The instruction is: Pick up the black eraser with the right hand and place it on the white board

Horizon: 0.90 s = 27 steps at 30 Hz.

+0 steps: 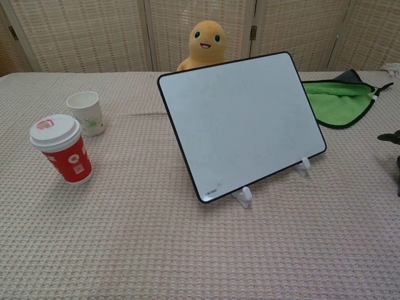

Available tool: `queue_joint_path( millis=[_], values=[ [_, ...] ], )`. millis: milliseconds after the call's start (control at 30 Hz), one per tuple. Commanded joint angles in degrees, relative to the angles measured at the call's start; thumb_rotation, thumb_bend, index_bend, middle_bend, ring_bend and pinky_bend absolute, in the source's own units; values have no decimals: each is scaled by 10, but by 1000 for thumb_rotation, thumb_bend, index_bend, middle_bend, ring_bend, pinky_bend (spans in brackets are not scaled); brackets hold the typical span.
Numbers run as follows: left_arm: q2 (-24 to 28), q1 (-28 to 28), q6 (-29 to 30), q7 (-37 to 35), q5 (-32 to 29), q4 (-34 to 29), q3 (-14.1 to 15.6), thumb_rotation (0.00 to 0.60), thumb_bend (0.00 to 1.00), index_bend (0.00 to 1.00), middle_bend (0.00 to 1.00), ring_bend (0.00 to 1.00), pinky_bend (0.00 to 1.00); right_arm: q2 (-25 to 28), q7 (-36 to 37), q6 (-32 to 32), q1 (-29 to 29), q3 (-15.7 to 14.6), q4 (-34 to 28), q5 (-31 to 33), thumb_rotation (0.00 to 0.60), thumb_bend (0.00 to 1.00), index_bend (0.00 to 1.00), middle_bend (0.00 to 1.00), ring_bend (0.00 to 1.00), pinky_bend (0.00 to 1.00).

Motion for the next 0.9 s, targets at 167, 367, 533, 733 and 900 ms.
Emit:
queue_joint_path(
  millis=[167, 367, 533, 733, 900],
  values=[
    [0, 0, 0, -2, 1, 1, 0, 600, 145, 0, 0, 0, 0, -5, -1, 19, -2, -2, 7, -5, 600, 325, 493, 2, 49, 0],
    [0, 1, 2, -2, 2, 2, 0, 600, 145, 0, 0, 0, 0, 0, 37, 89, -10, 8, -1, -24, 600, 325, 546, 31, 66, 0],
    [0, -1, 2, -5, 3, 2, -1, 600, 145, 0, 0, 0, 0, -46, 106, 197, -17, 36, 19, -49, 600, 325, 556, 65, 49, 0],
    [6, -3, 0, -12, 11, -1, 2, 600, 149, 0, 0, 0, 0, -164, 107, 291, 9, 75, 104, -77, 600, 325, 556, 64, 22, 0],
    [8, -3, 5, -28, 20, 3, 4, 600, 148, 0, 0, 0, 0, -239, 83, 313, 42, 94, 162, -86, 600, 325, 555, 57, 6, 0]
  ],
)
